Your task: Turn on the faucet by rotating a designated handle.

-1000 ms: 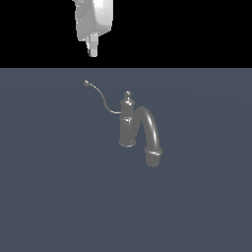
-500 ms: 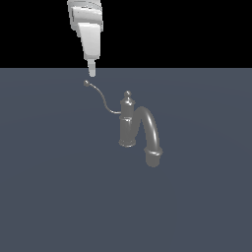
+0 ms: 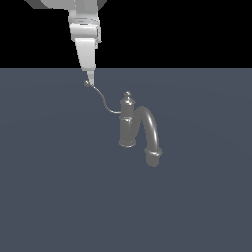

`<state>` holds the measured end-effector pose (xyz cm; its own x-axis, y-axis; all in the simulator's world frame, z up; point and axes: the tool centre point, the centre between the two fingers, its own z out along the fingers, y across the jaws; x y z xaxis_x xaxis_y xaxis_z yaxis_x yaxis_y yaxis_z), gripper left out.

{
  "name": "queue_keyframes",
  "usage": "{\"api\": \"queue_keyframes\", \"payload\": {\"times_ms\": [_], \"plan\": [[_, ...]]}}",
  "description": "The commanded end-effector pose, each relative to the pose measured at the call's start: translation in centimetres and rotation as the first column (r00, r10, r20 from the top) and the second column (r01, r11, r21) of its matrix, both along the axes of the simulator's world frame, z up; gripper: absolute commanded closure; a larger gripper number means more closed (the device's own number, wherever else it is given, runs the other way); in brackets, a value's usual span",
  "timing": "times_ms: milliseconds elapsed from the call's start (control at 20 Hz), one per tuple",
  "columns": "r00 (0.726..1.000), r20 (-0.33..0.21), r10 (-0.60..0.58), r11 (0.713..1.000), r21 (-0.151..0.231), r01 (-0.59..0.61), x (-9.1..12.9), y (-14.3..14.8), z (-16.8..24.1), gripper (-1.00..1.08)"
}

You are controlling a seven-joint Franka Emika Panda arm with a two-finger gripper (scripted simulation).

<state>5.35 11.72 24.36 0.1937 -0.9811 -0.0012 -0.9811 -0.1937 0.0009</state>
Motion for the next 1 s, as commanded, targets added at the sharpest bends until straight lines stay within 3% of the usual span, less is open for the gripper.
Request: {"api": "queue_keyframes", "payload": {"times_ms": [0,250,950], "plan": [[1.000,0.001,-0.010,1.000,-0.001,0.010,0.1,0.1,-0.2,1.08],[1.000,0.001,-0.009,1.000,-0.001,0.009,0.1,0.1,-0.2,1.08],[1.000,0.001,-0.010,1.000,-0.001,0.010,-3.9,-0.8,-0.2,1.08]]}}
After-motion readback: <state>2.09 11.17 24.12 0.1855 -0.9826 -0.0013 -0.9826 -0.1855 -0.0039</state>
